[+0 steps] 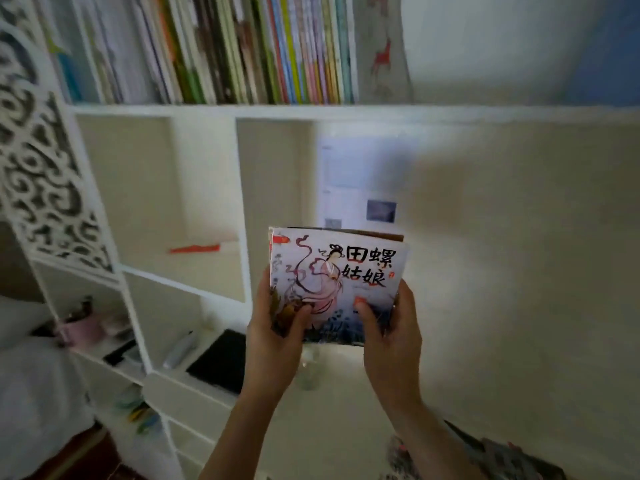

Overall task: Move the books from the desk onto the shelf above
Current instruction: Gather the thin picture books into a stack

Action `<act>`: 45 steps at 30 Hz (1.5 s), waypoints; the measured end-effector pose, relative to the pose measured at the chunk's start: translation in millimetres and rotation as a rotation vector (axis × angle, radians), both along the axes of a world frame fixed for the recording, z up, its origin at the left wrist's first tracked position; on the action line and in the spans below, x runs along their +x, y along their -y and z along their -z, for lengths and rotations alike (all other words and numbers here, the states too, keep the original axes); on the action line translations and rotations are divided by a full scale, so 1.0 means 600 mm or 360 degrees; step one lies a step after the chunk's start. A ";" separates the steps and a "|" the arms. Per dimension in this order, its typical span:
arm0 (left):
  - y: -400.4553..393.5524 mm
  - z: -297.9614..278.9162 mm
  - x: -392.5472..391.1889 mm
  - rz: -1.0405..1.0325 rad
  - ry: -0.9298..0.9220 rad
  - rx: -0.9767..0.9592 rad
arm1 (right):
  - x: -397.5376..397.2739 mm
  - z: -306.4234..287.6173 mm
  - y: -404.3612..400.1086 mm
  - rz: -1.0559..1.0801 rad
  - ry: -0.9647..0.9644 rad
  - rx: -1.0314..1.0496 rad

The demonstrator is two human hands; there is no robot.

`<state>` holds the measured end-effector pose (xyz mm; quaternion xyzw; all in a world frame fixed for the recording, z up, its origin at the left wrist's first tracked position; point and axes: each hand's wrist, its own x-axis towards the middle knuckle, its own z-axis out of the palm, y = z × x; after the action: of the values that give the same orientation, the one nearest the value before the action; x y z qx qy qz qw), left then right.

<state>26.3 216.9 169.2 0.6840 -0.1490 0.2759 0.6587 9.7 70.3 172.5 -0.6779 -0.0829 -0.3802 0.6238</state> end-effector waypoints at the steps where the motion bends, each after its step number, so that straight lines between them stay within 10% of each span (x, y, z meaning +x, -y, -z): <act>1: -0.015 -0.035 -0.009 -0.0053 0.0075 -0.0019 | -0.003 -0.035 -0.015 -0.0054 0.0080 -0.0003; 15: 0.088 -0.481 0.054 -0.0057 0.0701 0.0097 | 0.083 -0.497 0.115 0.0086 0.0445 -0.0340; 34: 0.074 -0.515 0.205 -0.0172 0.0406 0.0989 | 0.246 -0.568 0.195 -0.0091 -0.0675 -0.0829; 45: 0.073 -0.526 0.234 -0.0284 0.0539 0.1352 | 0.224 -0.558 0.134 -0.0467 -0.0506 -0.1233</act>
<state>166.9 173.2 484.5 0.8486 -0.2948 0.3538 0.2603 144.0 -10.3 507.3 -0.8928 -0.2174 -0.1195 0.3760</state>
